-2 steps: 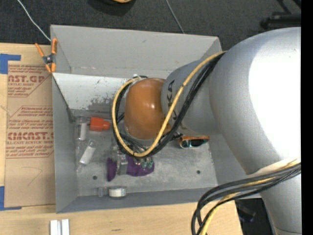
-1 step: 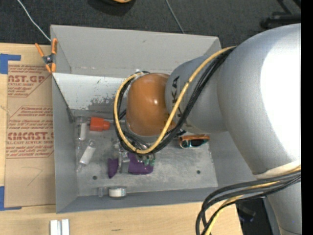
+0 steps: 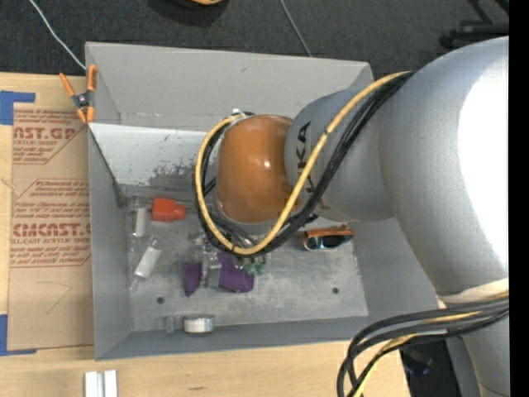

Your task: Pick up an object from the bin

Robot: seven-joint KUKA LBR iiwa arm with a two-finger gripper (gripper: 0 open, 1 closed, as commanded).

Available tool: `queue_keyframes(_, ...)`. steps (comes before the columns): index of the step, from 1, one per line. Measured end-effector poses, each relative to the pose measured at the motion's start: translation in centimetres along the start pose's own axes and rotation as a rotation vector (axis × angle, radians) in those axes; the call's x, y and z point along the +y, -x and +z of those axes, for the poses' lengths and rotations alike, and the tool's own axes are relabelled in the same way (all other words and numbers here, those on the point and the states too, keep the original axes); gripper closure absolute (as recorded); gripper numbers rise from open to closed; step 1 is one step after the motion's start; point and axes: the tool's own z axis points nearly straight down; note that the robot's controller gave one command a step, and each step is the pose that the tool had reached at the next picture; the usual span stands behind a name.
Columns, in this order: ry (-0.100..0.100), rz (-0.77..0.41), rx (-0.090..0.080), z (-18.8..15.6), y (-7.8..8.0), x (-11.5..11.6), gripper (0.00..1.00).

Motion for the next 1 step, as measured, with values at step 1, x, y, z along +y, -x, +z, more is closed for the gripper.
queue_keyframes(1, 0.0, 0.0, 0.0, -2.05, -0.03, 0.0, 1.0)
